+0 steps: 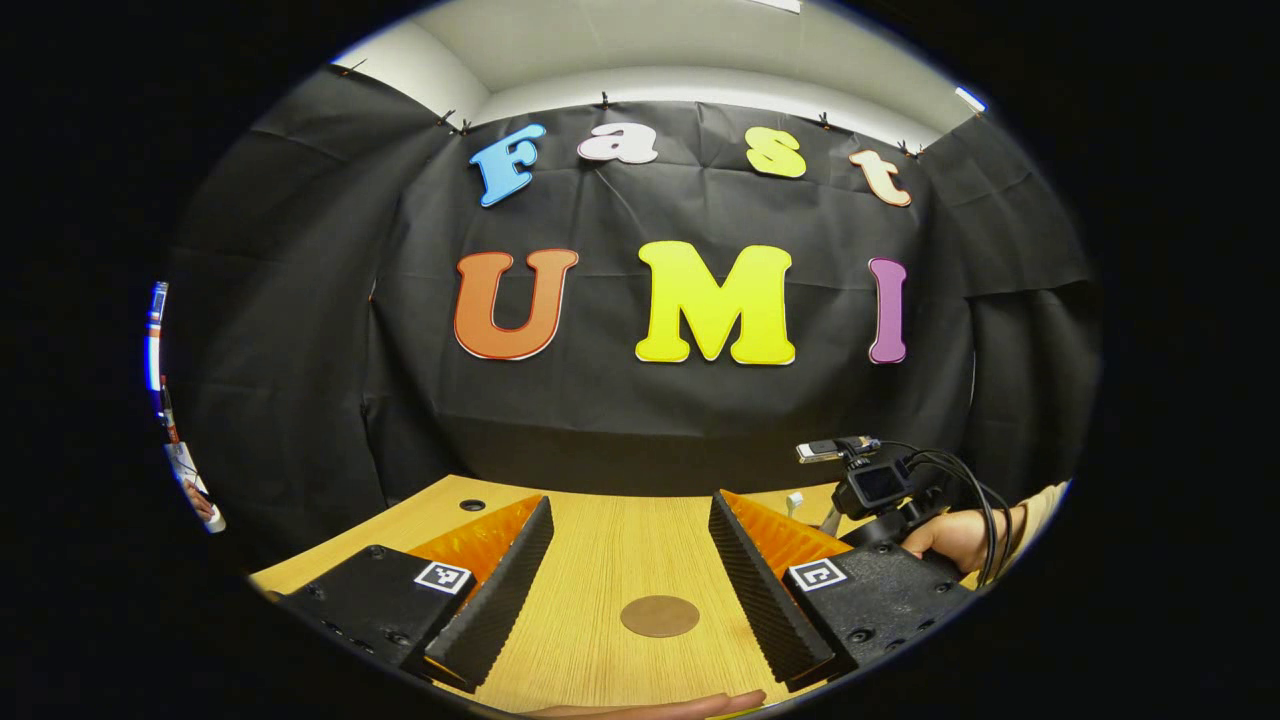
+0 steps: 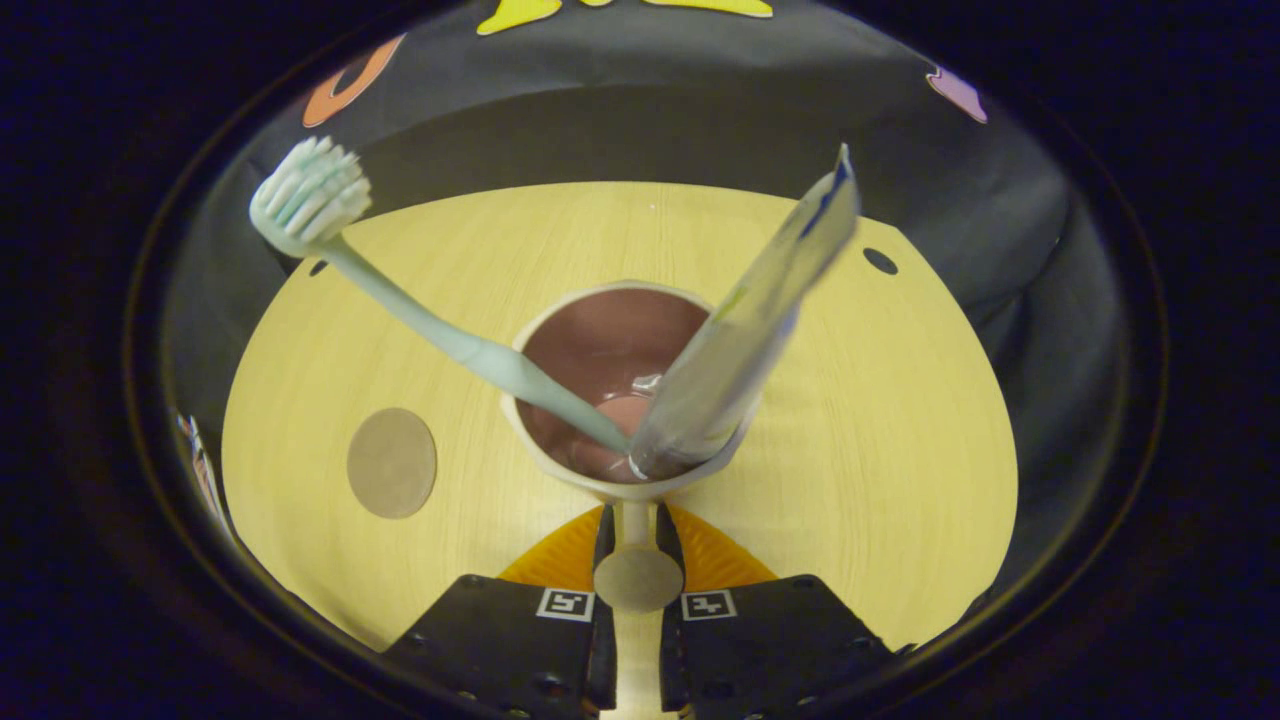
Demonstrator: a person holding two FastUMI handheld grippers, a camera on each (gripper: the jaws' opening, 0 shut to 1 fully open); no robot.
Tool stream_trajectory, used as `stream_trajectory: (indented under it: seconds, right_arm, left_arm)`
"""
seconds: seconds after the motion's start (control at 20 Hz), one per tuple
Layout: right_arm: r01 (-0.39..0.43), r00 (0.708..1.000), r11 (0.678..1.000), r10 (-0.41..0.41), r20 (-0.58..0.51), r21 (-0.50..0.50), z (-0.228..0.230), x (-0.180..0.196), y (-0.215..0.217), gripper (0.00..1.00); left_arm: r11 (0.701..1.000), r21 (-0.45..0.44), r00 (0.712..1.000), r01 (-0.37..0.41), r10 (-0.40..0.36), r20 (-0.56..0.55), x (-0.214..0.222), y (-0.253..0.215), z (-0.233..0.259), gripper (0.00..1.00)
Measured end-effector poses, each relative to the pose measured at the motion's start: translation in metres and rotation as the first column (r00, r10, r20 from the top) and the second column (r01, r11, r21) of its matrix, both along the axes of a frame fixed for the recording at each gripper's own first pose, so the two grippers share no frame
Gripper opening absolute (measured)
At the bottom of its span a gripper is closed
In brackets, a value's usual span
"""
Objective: Put the toothbrush and toothpaste on the desktop into the cup, then pick up the cup and place it on the coaster on the desktop.
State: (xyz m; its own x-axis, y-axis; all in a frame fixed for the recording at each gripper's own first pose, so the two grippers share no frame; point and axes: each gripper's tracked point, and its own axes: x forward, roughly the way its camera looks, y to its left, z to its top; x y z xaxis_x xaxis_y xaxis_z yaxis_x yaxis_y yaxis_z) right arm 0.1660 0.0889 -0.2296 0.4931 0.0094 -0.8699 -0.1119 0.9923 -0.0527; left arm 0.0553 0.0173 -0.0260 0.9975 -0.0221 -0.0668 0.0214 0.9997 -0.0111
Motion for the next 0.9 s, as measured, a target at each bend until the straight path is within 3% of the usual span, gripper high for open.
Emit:
stream_trajectory:
  seconds: [0.45, 0.9]
  right_arm:
    - [-0.099, 0.992, 0.995, 0.099, 0.075, -0.009, 0.029, -0.017, 0.023, 0.16]
    - [-0.271, 0.962, 0.962, 0.270, 0.045, 0.021, -0.001, -0.011, 0.071, 0.17]
  left_arm:
    - [1.000, 0.020, 1.000, 0.005, -0.005, 0.025, -0.007, 0.000, 0.010, 0.99]
    - [0.995, 0.077, 0.996, -0.062, 0.056, 0.068, -0.021, 0.024, 0.026, 0.99]
